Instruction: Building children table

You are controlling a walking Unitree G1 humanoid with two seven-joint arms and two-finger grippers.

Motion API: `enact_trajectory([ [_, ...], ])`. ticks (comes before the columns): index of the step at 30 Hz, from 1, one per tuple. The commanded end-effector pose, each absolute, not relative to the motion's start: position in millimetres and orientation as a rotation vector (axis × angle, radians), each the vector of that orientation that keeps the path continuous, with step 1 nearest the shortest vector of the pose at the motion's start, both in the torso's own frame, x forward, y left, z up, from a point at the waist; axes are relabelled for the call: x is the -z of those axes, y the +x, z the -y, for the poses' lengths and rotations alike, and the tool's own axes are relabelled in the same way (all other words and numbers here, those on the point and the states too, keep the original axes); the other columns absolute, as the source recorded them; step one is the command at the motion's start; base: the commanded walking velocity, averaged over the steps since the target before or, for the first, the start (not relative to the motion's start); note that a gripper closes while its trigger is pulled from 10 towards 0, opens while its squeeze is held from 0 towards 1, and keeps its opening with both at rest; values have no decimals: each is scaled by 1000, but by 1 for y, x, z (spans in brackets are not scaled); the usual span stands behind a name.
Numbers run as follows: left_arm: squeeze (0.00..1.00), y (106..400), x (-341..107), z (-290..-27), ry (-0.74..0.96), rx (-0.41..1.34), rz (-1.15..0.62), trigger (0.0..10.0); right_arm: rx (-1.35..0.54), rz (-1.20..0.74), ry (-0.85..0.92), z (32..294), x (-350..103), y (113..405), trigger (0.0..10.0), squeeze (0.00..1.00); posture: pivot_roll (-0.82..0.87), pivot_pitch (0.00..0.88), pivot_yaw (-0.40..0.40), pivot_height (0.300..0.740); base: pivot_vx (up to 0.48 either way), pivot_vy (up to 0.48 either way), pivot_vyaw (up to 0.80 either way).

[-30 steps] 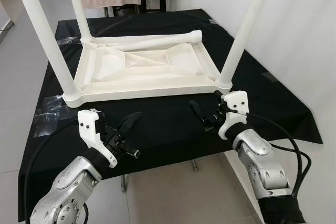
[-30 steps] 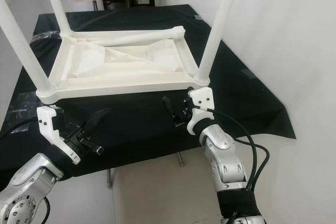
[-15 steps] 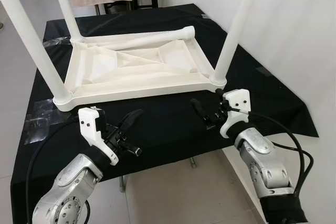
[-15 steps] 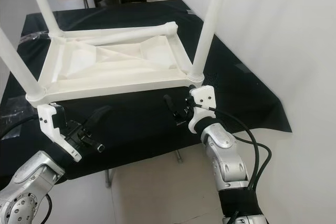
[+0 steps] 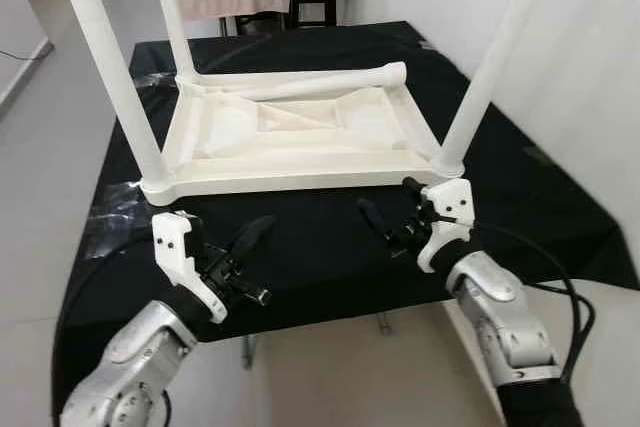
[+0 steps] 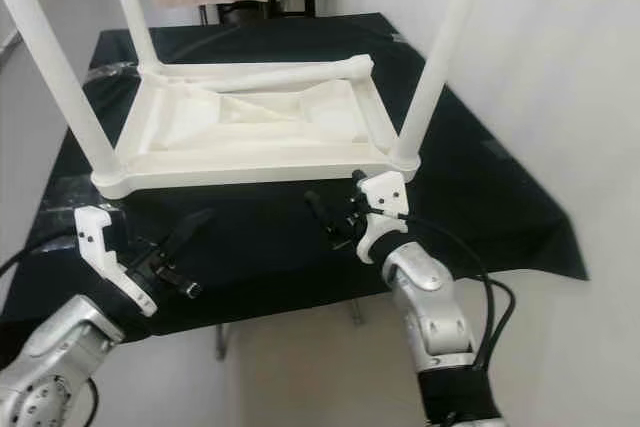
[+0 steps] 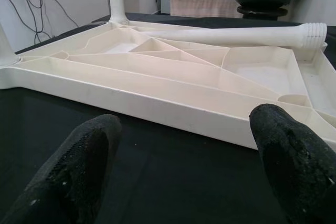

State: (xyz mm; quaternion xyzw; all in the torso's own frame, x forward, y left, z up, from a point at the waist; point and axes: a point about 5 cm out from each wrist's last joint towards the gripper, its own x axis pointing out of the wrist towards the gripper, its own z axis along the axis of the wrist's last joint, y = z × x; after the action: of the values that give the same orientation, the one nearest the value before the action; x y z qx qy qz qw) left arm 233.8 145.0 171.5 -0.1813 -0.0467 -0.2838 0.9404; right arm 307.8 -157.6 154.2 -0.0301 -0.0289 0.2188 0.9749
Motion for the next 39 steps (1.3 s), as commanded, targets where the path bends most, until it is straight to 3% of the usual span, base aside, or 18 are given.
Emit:
enact_trajectory([
  [1,0,232,-169,-146,-362,582,85,10000,-458,52,-50,158,-152,307,10000,0,20,82,-57,740,0,0,0],
  [31,0,232,-171,-144,-359,591,94,10000,-512,56,-43,156,-153,305,10000,0,17,90,-58,740,279,0,27],
  [39,0,229,-171,-143,-325,589,85,10000,-719,57,-142,146,-154,294,10000,0,19,92,-59,740,144,0,400],
])
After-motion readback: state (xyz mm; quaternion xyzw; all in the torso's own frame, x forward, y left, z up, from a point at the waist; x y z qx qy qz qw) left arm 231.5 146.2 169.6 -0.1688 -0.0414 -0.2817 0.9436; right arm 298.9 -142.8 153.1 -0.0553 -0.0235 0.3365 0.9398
